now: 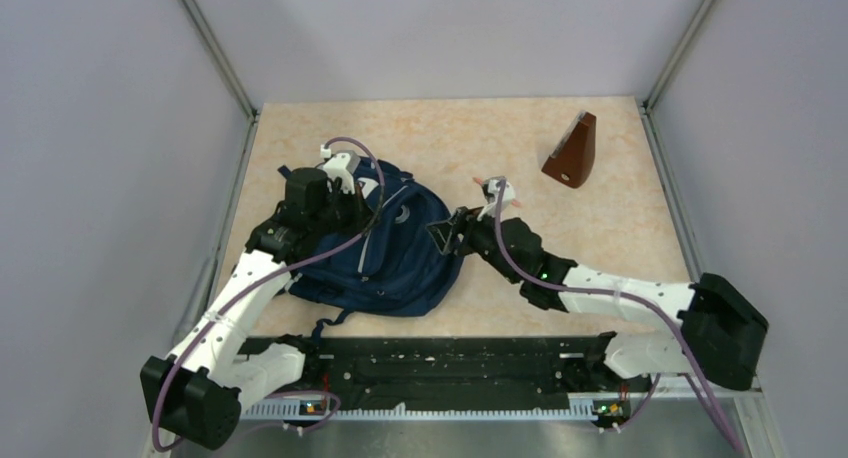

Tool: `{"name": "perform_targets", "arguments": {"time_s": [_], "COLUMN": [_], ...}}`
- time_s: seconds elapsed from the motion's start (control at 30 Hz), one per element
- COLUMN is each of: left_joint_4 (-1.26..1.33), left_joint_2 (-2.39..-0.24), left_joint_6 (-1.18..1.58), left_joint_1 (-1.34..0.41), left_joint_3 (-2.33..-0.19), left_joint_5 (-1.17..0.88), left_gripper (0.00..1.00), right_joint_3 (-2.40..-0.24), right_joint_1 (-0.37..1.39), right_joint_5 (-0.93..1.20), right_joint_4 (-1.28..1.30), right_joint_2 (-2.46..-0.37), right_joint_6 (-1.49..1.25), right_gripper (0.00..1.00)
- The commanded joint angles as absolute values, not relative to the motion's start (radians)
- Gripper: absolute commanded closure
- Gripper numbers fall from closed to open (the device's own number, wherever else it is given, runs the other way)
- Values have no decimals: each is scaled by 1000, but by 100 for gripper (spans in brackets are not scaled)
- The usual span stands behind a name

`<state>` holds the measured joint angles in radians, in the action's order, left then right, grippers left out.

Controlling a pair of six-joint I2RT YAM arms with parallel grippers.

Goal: Pack the student bag
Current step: Pick up the stationery from the center of the board.

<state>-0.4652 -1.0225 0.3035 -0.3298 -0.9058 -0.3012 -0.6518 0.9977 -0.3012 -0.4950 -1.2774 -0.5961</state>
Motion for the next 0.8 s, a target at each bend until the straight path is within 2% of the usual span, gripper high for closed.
{"name": "perform_targets", "arguments": {"time_s": [0.0, 0.13, 0.3, 0.53, 0.77], "left_joint_4": [-396, -397, -396, -395, -393], "left_joint_2": [-988, -982, -980, -978, -979], "left_joint_6": [287, 285, 287, 290, 293], "left_joint_1": [-331, -331, -331, -331, -331], "left_joint_3": [-914, -914, -914, -915, -914], "left_joint_5": [-295, -298, -310, -326, -334], "left_gripper": [100, 100, 100, 100, 100], "right_joint_3": [-597, -560, -599, -758, -969], "right_joint_1": [887, 709, 507, 335, 270], "right_joint_5": [-241, -104, 18, 157, 202], "right_joint_4": [-387, -314, -201, -158, -89], "right_joint_2": [-1160, -1102, -1161, -1439, -1700], "right_joint_6": [-452, -383, -300, -215, -172], "right_gripper": [37, 37, 35, 35, 35]}}
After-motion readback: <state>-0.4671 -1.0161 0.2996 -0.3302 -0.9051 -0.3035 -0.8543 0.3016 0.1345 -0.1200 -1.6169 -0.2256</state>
